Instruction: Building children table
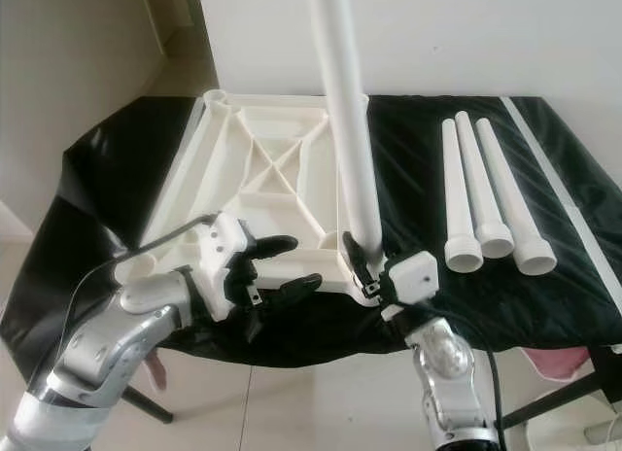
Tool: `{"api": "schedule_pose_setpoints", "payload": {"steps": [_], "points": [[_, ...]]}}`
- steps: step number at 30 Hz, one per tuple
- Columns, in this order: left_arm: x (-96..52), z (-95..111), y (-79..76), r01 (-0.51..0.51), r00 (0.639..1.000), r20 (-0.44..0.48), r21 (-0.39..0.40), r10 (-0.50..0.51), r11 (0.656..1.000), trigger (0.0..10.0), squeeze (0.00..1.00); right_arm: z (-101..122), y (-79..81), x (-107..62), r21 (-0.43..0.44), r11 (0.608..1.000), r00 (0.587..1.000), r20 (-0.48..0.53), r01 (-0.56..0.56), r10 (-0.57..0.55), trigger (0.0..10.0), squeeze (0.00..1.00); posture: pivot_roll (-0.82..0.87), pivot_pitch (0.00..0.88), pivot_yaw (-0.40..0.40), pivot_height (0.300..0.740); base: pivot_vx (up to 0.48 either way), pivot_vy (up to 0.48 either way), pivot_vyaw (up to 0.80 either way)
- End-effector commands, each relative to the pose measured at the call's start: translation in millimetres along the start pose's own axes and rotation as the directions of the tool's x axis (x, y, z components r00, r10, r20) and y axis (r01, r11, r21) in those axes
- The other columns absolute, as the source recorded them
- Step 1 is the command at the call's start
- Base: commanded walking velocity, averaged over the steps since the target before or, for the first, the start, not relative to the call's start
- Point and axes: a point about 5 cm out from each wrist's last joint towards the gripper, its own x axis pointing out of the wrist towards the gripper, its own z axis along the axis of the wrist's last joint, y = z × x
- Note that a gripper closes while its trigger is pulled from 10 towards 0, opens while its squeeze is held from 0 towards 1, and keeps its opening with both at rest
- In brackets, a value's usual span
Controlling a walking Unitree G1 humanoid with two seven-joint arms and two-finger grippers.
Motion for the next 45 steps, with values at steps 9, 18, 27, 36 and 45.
{"api": "schedule_pose_setpoints", "payload": {"steps": [9, 18, 27, 36, 45], "points": [[0.3, 2.8, 0.4, 0.013, 1.000, 0.000, 0.009, -0.013, 1.000, 10.0, 0.00, -23.8, 4.8, -21.1, 0.139, 0.980, 0.985, -0.116, 0.140, -0.124, 10.0, 0.00, -0.05, 0.057, 0.057, 0.740, 0.000, 0.000, 0.00], [2.2, 4.2, 1.2, 0.024, 1.000, 0.002, 0.013, -0.024, 1.000, 10.0, 0.00, -24.9, 0.3, -18.9, 0.259, 0.941, 0.974, -0.123, 0.217, -0.191, 10.0, 0.00, -0.06, 0.056, 0.065, 0.740, 0.000, 0.000, 0.00], [2.5, 5.2, 0.6, 0.024, 1.000, 0.006, 0.011, -0.024, 1.000, 10.0, 0.00, -16.1, 7.2, -17.6, 0.164, 0.980, 0.992, -0.080, 0.109, -0.097, 10.0, 0.00, -0.05, 0.057, 0.064, 0.740, 0.000, 0.000, 0.00], [1.4, 6.7, 2.1, 0.023, 1.000, 0.004, 0.014, -0.023, 1.000, 10.0, 0.00, -15.9, 26.1, -31.5, 0.070, 0.997, 0.995, -0.091, -0.041, 0.047, 10.0, 0.00, -0.05, 0.057, 0.077, 0.740, 0.000, 0.000, 0.00], [2.6, 7.5, 2.4, 0.030, 1.000, 0.005, 0.017, -0.030, 0.999, 10.0, 0.00, -8.7, 12.9, -16.1, 0.124, 0.991, 0.996, -0.076, 0.051, -0.042, 10.0, 0.00, -0.05, 0.059, 0.081, 0.740, 0.000, 0.000, 0.00]]}}
